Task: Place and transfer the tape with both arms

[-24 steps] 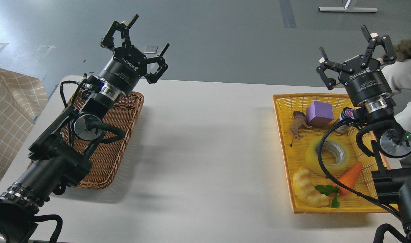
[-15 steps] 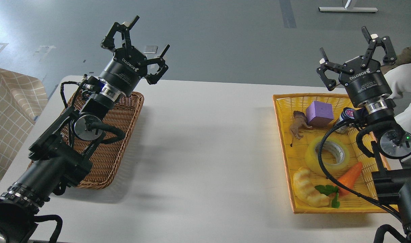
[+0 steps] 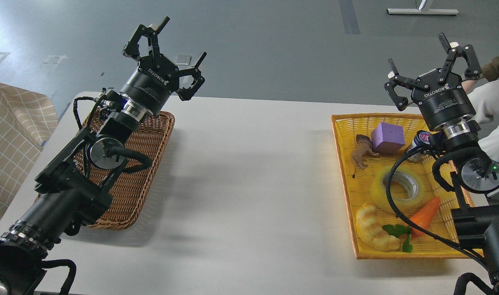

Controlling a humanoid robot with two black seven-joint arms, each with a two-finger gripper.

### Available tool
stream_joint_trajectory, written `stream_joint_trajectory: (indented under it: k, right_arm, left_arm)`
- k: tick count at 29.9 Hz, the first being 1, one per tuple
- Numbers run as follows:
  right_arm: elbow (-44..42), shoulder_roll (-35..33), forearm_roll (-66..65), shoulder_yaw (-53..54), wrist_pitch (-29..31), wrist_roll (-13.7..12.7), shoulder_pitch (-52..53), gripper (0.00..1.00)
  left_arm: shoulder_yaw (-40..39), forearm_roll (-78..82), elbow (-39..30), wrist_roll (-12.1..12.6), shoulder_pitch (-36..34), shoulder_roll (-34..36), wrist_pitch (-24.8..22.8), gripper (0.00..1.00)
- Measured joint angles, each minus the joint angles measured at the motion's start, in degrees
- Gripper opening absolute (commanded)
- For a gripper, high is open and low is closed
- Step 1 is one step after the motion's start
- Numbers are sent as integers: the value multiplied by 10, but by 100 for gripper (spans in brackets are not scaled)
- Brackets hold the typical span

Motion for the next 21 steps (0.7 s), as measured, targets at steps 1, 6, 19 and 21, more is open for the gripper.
stream_joint_trajectory:
  k: [1,6,19,21]
  right_arm:
    - [0,0,0,0,0,0,0,100]
    - [0,0,0,0,0,-1,-1,100]
    - [1,0,0,0,0,0,-1,100]
    - [1,0,0,0,0,0,-1,100]
  left_arm:
    - [0,0,0,0,0,0,0,98]
    - [0,0,0,0,0,0,0,98]
    - [1,1,0,-1,-1,0,0,98]
    - [1,1,0,-1,-1,0,0,98]
